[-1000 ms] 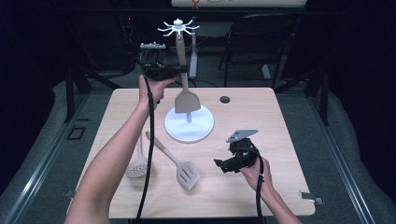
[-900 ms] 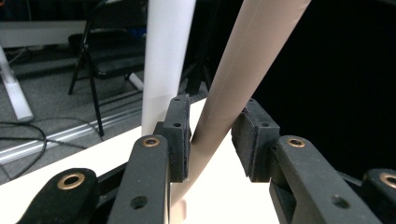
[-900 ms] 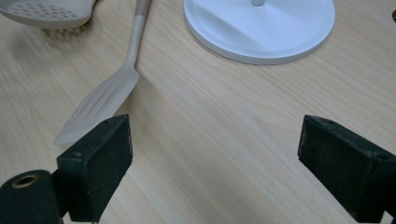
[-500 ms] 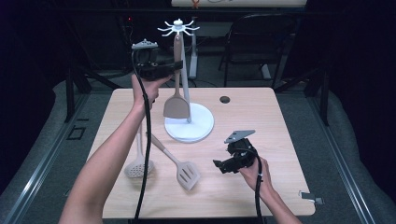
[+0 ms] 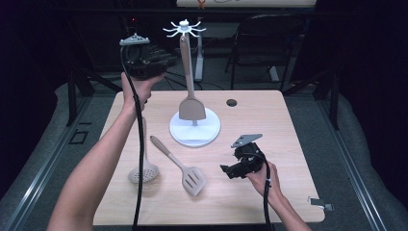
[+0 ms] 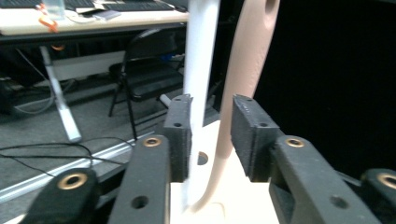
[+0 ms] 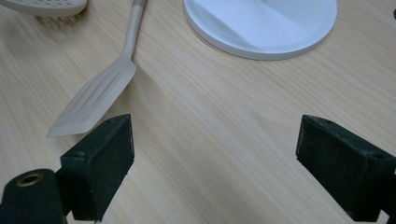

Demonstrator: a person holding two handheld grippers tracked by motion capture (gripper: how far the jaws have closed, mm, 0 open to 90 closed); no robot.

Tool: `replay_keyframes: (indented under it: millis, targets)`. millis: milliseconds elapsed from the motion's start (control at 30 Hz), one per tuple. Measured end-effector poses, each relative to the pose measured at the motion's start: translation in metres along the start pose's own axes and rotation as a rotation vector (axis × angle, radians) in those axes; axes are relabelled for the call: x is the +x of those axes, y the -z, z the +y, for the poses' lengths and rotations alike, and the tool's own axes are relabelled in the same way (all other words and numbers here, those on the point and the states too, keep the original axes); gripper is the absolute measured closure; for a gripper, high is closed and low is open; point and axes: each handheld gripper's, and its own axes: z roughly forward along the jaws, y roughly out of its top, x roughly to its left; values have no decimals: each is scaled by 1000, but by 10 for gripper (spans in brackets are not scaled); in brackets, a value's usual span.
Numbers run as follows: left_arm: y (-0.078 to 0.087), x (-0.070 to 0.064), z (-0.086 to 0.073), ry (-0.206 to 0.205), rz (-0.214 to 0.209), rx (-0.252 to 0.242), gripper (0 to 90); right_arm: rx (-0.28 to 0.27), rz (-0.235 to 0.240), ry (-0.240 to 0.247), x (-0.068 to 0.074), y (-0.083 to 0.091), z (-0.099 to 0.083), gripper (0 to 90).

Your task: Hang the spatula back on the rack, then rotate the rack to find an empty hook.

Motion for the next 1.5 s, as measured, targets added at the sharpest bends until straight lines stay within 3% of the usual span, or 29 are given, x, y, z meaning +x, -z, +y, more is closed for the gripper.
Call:
replay_keyframes:
  millis: [233, 500, 767, 900, 1033, 1233, 1500]
  targets:
    - [6, 0, 11, -26, 1, -13, 807, 13, -4, -3, -2, -1, -1, 115]
    - [5, -7, 21, -62, -28, -25, 844, 25, -5, 5, -2, -3, -1, 118]
    - [4, -17, 36, -85, -14, -43, 866, 31, 0, 7, -1, -5, -2, 121]
    - [2, -18, 43, -95, 17, -36, 872, 34, -7, 8, -2, -3, -2, 122]
    - [-1, -14, 47, -78, 66, -18, 879, 28, -6, 5, -1, -4, -1, 123]
    - [-2, -11, 51, -74, 112, -30, 893, 33, -7, 10, 0, -5, -2, 125]
    - [-6, -6, 52, -62, 138, -29, 896, 41, -12, 19, -1, -5, -2, 129]
